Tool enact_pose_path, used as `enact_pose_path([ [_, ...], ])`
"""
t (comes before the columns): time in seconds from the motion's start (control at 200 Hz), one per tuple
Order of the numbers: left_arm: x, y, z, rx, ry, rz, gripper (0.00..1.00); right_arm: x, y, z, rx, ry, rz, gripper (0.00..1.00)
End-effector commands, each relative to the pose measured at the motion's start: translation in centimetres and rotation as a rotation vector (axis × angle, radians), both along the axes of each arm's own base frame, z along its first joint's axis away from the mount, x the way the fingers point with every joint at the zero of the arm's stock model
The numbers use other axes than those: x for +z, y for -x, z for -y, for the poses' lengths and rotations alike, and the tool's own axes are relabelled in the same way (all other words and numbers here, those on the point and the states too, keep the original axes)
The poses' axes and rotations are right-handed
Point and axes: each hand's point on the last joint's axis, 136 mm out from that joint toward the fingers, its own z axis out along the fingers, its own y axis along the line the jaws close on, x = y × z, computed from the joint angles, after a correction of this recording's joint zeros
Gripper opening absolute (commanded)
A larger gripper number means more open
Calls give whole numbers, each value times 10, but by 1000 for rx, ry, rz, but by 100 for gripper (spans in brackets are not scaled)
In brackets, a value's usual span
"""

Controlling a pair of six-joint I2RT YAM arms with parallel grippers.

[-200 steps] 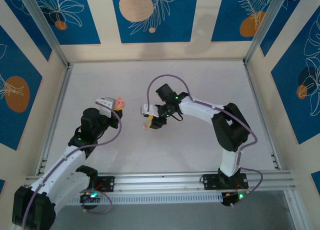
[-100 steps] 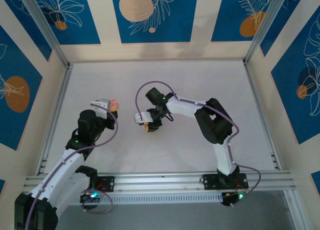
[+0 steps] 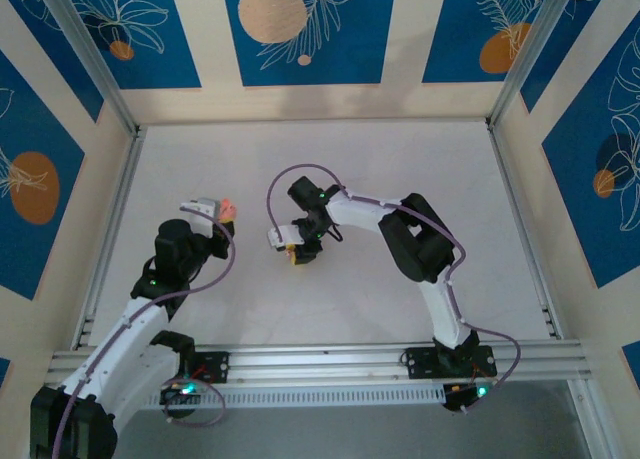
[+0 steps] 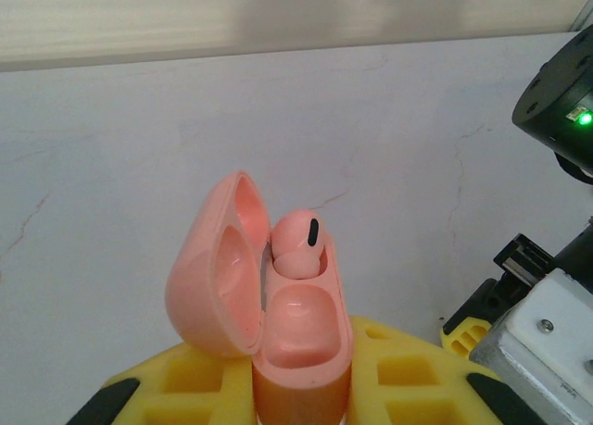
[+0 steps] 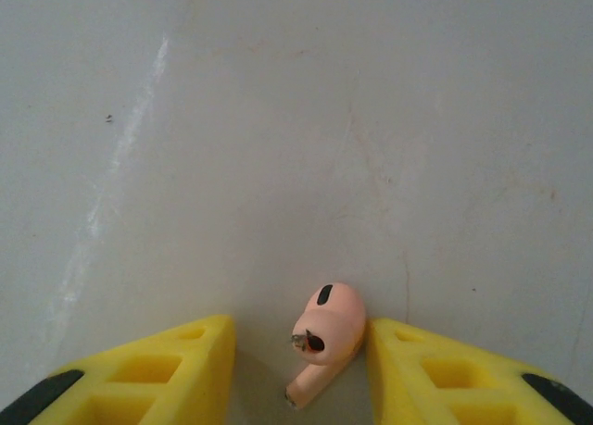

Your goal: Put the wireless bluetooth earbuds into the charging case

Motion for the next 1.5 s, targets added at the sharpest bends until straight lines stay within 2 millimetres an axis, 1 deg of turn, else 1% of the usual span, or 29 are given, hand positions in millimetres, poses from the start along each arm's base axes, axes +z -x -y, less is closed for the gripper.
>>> enact_pose_path([
  [0.0,4,1,-1,0,21,22,21,2,0,-7,2,-11,-21,41],
  [0.23,4,1,0,-8,27,20,21,5,1,-14,-16,-31,-60,37],
  [0.61,4,1,1,-15,26,19,21,4,1,-13,-17,-8,-77,23],
  [0.68,5,1,1,-17,26,21,21,5,1,-12,-17,-5,-77,18],
  [0.815,5,1,1,-18,22,23,21,11,1,-12,-19,-16,-70,13],
  [0.89,5,1,2,-23,23,23,21,17,2,-13,-27,-34,-71,12],
  [0.97,5,2,5,-44,28,30,20,31,2,-15,-48,-85,-82,11],
  [1.025,6,2,10,-69,40,38,20,48,1,-17,-73,-147,-93,12],
  [1.09,10,4,20,-127,67,56,20,71,0,-17,-114,-233,-115,11],
  [1.155,14,7,33,-201,108,76,20,100,0,-13,-149,-332,-128,11],
  [1.27,25,12,51,-312,173,127,19,148,3,0,-192,-496,-125,12],
  [1.425,39,20,74,-446,270,203,18,201,15,27,-239,-682,-119,12],
  [1.495,44,24,86,-510,298,233,18,219,22,40,-252,-758,-130,12],
])
